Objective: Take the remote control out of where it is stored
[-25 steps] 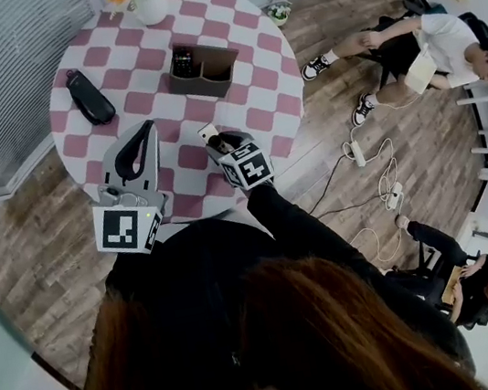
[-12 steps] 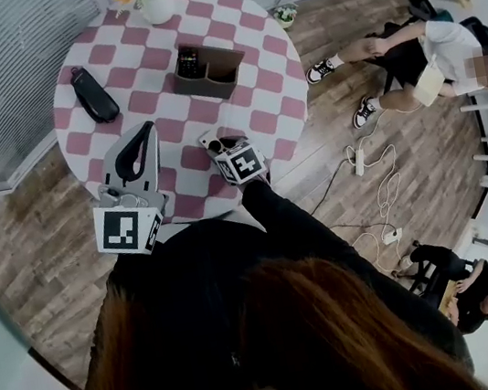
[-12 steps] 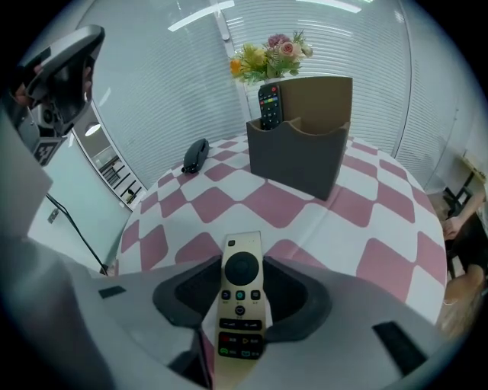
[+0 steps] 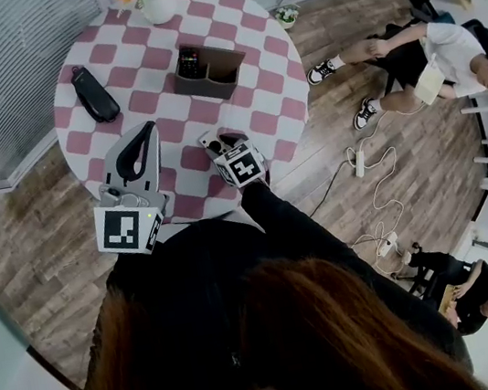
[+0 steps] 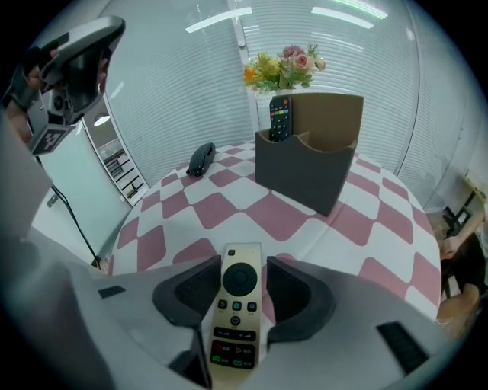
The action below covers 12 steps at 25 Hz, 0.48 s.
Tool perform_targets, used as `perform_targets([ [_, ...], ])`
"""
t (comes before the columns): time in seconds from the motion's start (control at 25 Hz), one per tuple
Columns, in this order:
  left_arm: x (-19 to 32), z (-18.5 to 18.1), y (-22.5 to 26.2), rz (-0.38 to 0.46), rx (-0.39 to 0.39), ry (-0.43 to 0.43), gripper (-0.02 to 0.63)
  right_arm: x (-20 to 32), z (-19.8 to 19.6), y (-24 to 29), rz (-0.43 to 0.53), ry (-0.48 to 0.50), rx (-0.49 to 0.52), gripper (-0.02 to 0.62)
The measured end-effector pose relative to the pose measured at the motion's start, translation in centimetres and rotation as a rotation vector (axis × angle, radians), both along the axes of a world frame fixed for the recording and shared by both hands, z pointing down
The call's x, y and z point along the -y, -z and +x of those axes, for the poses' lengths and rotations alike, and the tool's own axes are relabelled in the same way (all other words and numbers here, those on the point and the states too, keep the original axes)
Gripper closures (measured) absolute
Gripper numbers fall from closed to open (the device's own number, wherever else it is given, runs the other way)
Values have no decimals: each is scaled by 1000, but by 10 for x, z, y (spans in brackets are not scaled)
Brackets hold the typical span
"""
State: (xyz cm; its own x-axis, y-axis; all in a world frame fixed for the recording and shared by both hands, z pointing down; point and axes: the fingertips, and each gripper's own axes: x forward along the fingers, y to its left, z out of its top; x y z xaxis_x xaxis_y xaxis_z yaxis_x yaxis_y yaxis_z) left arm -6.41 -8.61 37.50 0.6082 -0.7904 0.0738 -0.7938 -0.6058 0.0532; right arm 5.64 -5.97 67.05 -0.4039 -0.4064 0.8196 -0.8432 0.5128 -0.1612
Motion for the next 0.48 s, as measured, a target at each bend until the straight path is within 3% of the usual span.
perform_targets([
  [0.08,0,0,0,1,2,-1,597,6,1,8,39,-10,8,414],
  [0.16,0,-1,0,0,4,-1,597,10,0,15,62,-20,26,520],
  [0.24,-1,-1,-1,-1,5,-1,597,12,1,21,73,-34,44,573],
  [0.36,-1,-1,-1,-1,6,-4,597,17,2,30,96,-68,89,580],
  [0.48,-2,-1,1,8,5,-6,597,25,1,52,189,-91,143,580],
])
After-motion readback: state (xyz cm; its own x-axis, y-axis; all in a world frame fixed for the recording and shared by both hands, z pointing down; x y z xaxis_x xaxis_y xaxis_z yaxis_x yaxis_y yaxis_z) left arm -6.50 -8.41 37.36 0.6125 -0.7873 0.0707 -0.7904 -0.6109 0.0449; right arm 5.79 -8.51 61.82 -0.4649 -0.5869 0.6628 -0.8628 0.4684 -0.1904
